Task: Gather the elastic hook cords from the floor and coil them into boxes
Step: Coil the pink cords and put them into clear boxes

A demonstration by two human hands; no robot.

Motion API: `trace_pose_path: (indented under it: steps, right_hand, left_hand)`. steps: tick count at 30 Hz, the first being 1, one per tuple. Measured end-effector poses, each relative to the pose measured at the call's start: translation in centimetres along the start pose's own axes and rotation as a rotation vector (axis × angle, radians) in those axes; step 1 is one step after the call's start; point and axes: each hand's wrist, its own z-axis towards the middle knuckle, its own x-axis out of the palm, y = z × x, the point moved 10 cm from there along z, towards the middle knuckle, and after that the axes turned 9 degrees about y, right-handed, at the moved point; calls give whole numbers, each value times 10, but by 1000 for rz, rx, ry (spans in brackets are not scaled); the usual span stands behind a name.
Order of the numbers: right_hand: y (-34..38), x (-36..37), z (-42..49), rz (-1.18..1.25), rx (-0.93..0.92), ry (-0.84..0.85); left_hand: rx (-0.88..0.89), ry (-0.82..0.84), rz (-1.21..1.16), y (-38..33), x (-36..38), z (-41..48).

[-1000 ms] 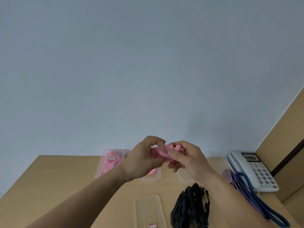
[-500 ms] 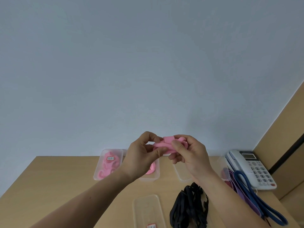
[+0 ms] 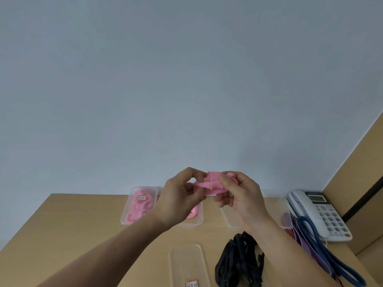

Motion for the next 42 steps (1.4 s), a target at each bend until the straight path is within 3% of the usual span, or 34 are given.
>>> trace_pose_path:
  steps: [5, 13, 17, 26, 36, 39, 42]
  right_hand:
    - [-1, 2, 0, 25, 5, -8]
    - [9, 3, -6, -141, -62, 69]
    - [11, 7, -8, -179, -78, 132]
    - [13, 4, -12, -108, -203, 83]
    - [0, 6, -8, -63, -173, 114]
    - [-6, 10, -3, -253, -159, 125]
    - [-12, 13, 1, -683, -177, 130]
  left_hand:
    - [67, -44, 107, -8, 2, -2]
    - [-214, 195, -39, 12, 12, 10]
    - [-244, 326, -3, 11, 22, 15]
    - [-252, 254, -206, 13, 30, 13]
    - [-252, 243, -361, 23, 27, 9]
    - [-264, 255, -217, 32, 20, 7]
    - [-325, 231, -121, 50, 6, 2]
